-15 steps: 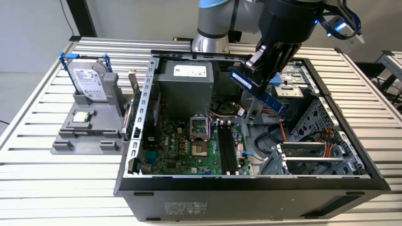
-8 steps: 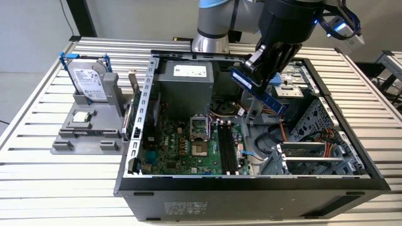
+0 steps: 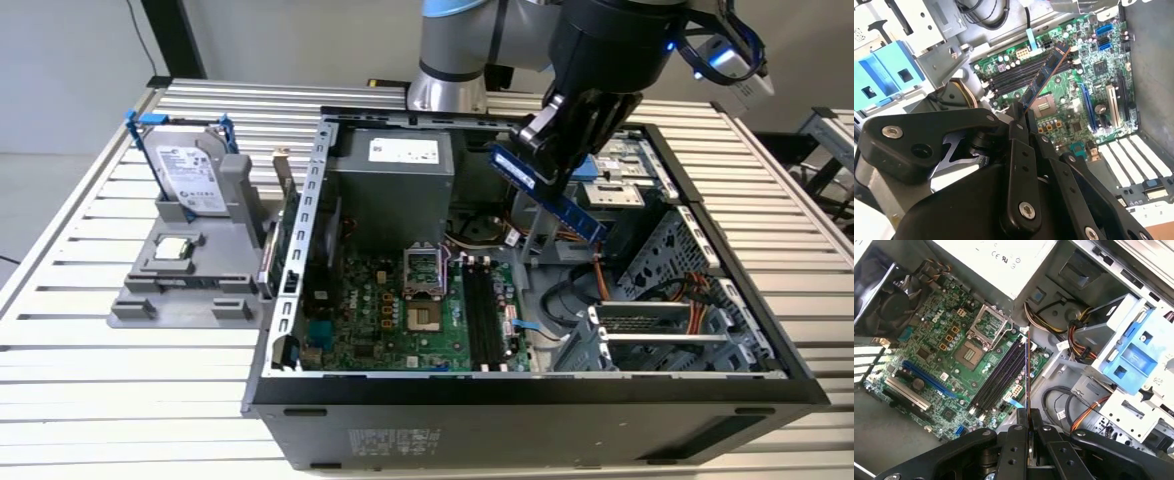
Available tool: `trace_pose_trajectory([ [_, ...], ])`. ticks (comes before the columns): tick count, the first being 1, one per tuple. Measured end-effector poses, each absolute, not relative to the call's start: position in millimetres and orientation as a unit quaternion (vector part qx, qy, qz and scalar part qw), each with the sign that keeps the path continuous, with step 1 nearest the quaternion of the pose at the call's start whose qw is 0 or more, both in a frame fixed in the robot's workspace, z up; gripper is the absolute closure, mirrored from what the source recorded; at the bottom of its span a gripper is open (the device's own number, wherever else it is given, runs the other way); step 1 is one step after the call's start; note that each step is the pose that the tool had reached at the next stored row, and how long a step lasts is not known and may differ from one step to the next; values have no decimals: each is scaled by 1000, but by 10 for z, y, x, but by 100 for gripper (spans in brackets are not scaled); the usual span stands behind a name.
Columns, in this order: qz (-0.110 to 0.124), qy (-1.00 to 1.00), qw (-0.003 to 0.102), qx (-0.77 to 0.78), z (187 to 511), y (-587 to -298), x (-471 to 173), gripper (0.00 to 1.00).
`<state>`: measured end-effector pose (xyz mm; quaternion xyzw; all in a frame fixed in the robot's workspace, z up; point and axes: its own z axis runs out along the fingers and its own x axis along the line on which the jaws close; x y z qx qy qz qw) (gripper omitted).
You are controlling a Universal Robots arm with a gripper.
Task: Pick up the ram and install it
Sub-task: 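Insert the ram into the slot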
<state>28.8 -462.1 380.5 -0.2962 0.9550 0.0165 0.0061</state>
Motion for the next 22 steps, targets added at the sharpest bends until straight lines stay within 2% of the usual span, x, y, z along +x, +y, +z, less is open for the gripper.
trace_pose_trajectory([
  [22,16,962,6,-273,3805,-4621,288,100],
])
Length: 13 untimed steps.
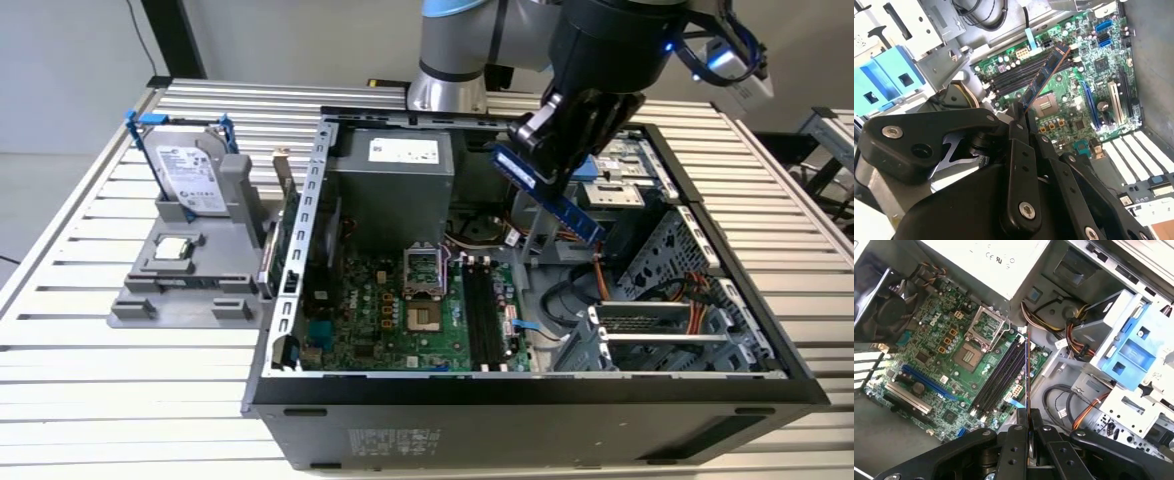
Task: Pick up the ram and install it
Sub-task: 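Insert the ram into the slot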
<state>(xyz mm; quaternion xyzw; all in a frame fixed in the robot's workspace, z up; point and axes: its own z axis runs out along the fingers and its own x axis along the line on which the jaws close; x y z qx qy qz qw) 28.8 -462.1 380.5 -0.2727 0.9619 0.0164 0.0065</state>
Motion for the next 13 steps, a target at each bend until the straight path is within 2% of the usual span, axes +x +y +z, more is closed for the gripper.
trace_pose_trajectory([
  [13,16,983,8,-183,3796,-4621,288,100],
])
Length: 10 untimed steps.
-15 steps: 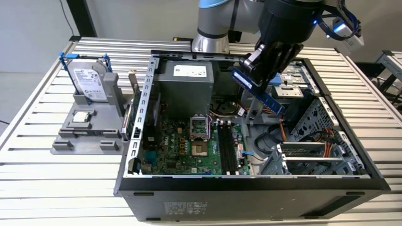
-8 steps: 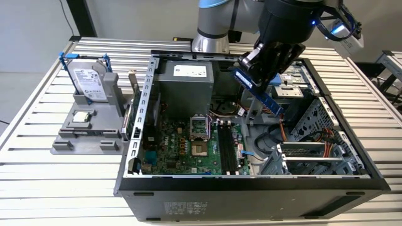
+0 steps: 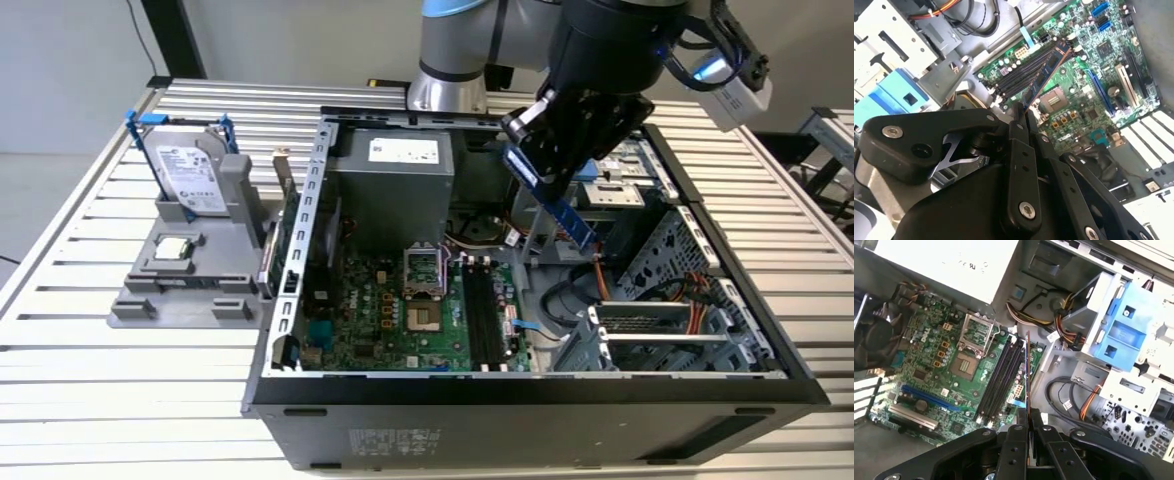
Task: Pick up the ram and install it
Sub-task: 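Insert the ram into the slot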
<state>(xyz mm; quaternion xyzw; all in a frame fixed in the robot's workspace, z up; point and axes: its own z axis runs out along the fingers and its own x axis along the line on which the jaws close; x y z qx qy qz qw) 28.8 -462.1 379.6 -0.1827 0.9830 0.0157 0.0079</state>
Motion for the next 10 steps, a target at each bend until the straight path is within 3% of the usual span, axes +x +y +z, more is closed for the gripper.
trace_pose_trajectory([
  [10,15,991,9,-133,3774,-4623,285,100],
])
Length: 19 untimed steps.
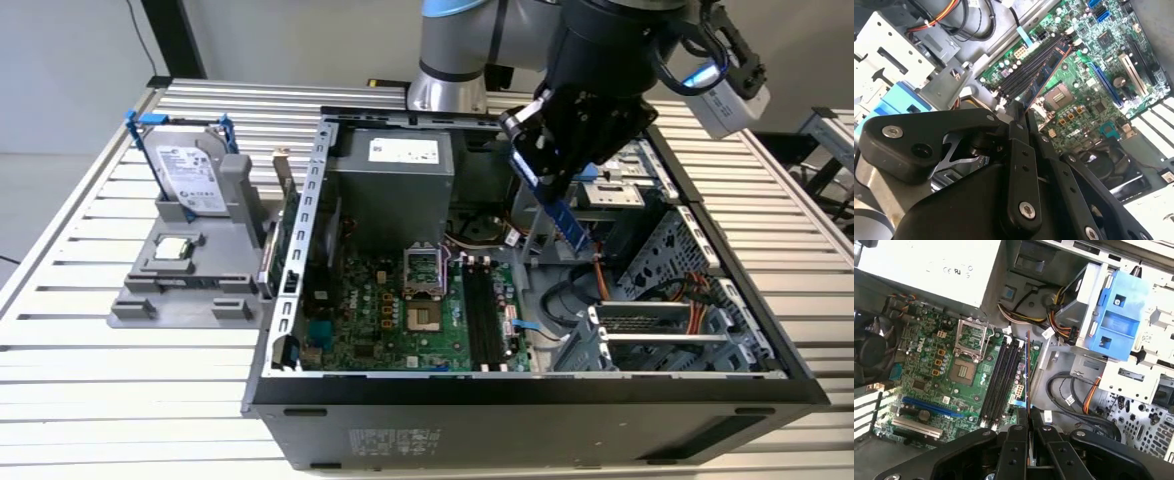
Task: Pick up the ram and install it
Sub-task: 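Insert the ram into the slot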
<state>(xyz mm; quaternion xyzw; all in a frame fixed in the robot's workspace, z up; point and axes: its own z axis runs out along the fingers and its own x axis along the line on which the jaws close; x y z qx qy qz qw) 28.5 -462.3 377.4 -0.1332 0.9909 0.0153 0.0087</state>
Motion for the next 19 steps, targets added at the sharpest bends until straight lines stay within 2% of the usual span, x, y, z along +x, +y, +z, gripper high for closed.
trace_pose_trajectory([
  [19,14,995,9,-95,3701,-4623,267,100],
])
